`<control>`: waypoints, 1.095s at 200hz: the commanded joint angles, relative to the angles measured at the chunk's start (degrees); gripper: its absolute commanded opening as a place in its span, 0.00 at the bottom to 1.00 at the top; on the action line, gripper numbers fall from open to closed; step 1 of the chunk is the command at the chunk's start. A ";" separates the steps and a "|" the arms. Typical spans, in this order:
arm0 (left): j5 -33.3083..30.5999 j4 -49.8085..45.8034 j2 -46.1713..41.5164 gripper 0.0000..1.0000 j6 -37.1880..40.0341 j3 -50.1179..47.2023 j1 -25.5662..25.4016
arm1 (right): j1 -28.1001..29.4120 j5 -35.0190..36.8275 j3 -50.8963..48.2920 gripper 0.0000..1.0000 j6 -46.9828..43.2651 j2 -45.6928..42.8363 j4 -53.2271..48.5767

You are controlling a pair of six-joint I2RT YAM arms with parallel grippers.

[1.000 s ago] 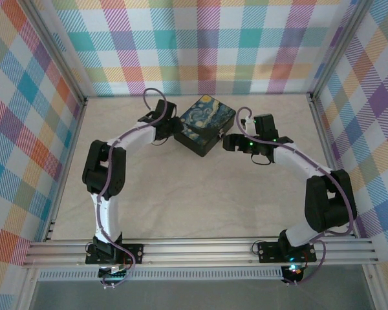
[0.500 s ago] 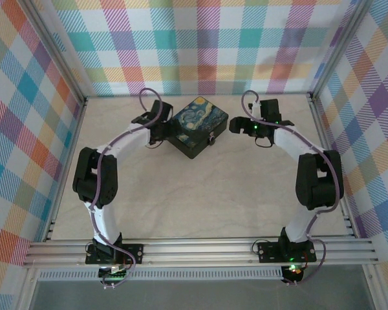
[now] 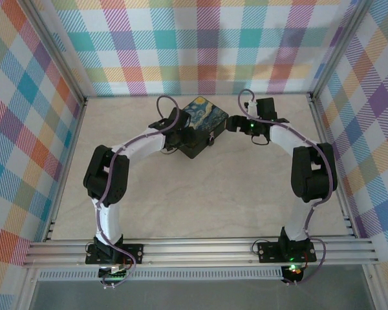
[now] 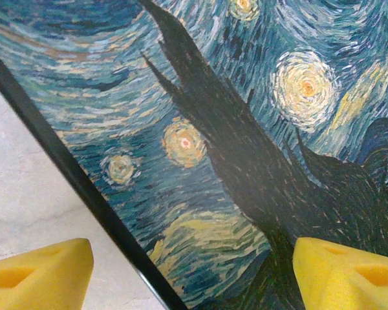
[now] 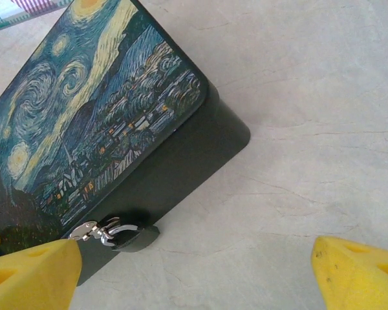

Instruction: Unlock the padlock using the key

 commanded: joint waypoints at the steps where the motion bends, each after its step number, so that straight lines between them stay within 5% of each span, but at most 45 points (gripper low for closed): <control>1: -3.37 -5.34 -1.52 0.77 0.34 -7.39 3.07 | 0.29 -1.73 -1.78 0.91 0.02 -2.74 -0.35; 68: -3.00 -5.05 -10.27 0.74 2.06 -17.89 13.94 | 1.31 -2.71 -3.45 0.91 -0.09 -6.25 -1.60; 110: 1.79 -3.65 -12.69 0.75 4.34 -16.56 15.18 | 3.13 -2.28 -4.24 0.91 -0.01 -7.84 -2.12; 157: -2.72 -11.82 -18.24 0.91 3.82 -11.73 16.91 | 8.63 2.27 -5.23 0.89 0.00 -10.71 -3.90; 219: 0.77 -15.40 -20.45 0.82 3.45 -17.98 38.52 | 19.27 5.90 -14.80 0.83 4.19 -15.62 4.11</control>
